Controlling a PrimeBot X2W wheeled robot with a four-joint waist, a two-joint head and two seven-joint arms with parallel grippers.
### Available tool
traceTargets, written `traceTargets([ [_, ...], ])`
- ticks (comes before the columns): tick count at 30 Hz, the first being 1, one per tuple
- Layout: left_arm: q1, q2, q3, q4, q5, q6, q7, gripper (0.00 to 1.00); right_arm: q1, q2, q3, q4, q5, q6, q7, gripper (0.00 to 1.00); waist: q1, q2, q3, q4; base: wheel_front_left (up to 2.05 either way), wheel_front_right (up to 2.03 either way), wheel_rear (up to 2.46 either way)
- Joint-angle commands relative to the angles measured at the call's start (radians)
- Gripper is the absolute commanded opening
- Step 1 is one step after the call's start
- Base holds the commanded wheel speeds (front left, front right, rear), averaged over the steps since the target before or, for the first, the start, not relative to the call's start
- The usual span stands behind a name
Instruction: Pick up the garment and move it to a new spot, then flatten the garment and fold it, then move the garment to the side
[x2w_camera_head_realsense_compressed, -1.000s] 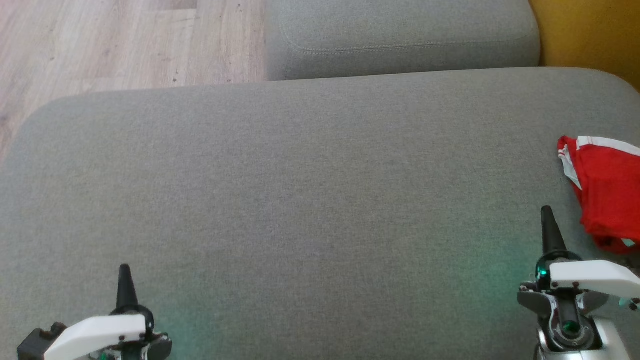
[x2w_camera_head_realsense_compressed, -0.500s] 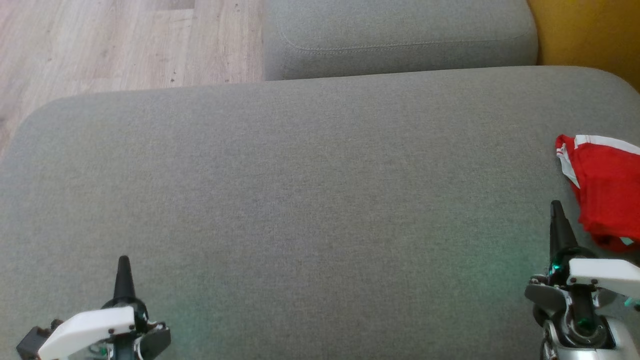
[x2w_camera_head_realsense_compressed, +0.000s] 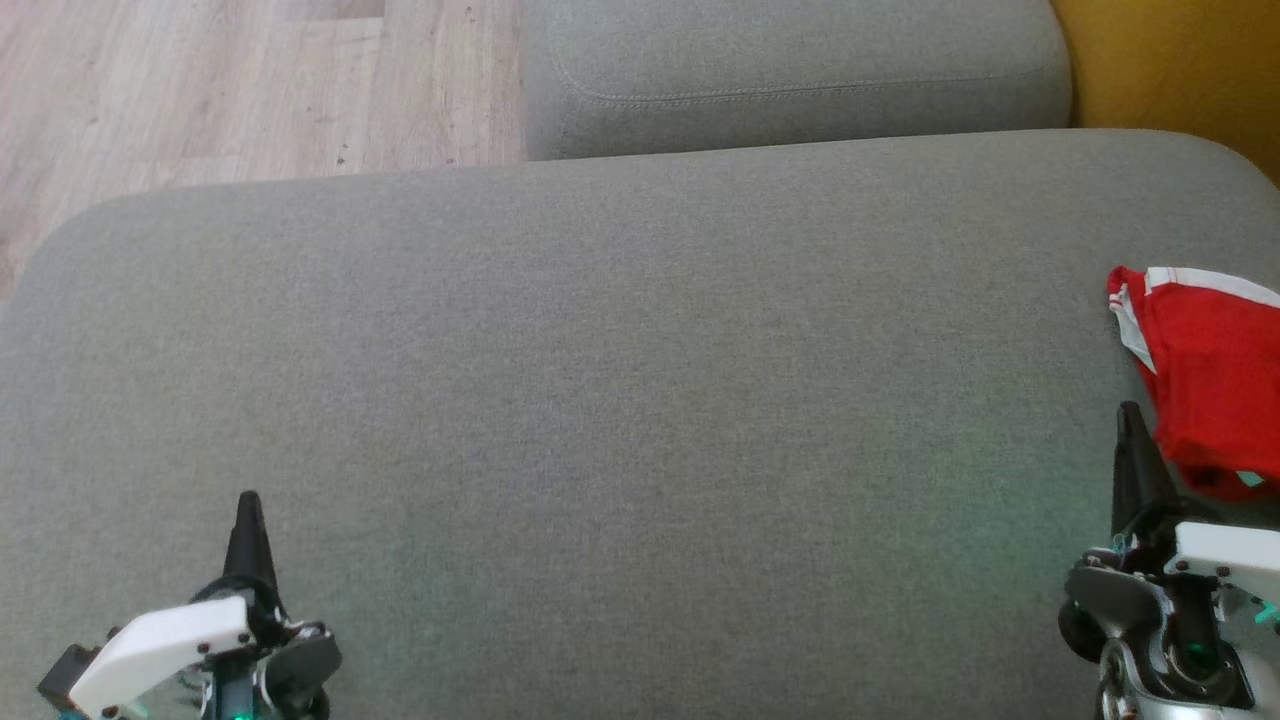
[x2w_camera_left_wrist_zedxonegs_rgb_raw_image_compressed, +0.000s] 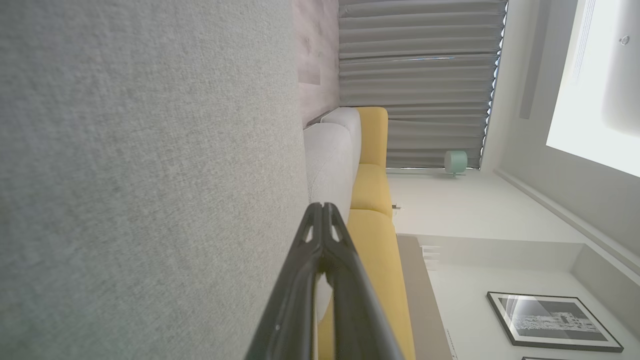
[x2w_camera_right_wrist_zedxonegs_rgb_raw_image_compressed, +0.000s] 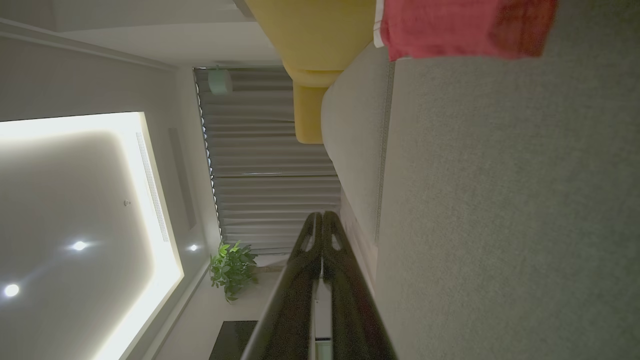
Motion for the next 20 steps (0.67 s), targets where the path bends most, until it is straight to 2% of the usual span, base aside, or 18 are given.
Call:
traceTargets([
  [1,-0.052,0.009,0.041,-0.037,-0.011,-0.007,0.007,0.0,-0.021,-0.005,0.018,-0.044,0.013,-0.001,0.007,0.0,0.0,0.0,0.0,0.0,0.0,0.0,0.0],
  [20,-0.052,0.009,0.041,-0.037,-0.011,-0.007,0.007,0.0,-0.021,-0.005,0.018,-0.044,0.014,-0.001,0.007,0.0,0.0,0.0,0.0,0.0,0.0,0.0,0.0],
])
